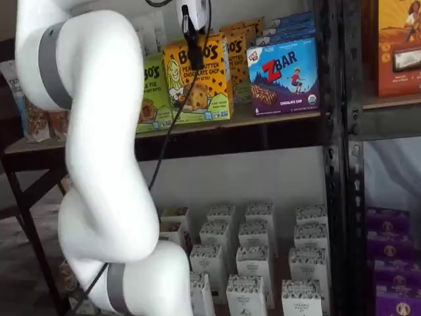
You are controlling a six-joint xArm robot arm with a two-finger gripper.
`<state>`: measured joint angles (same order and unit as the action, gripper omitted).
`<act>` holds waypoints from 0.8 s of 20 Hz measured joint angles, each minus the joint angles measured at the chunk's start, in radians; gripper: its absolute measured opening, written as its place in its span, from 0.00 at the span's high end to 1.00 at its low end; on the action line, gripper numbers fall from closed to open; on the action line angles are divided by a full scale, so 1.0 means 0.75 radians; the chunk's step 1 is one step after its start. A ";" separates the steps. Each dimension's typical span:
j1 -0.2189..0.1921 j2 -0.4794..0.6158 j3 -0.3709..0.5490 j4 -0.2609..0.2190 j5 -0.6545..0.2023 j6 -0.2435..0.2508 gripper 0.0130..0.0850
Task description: Pick up the orange box on the top shelf, the fifth box from the left
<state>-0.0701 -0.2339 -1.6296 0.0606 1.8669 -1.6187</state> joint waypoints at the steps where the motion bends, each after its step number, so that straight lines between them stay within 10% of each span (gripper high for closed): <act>1: -0.002 -0.011 0.001 0.005 0.012 0.000 0.72; 16: -0.078 -0.193 0.035 0.041 0.168 -0.054 0.72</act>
<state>-0.1283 -0.3790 -1.6031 0.0915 1.9933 -1.6589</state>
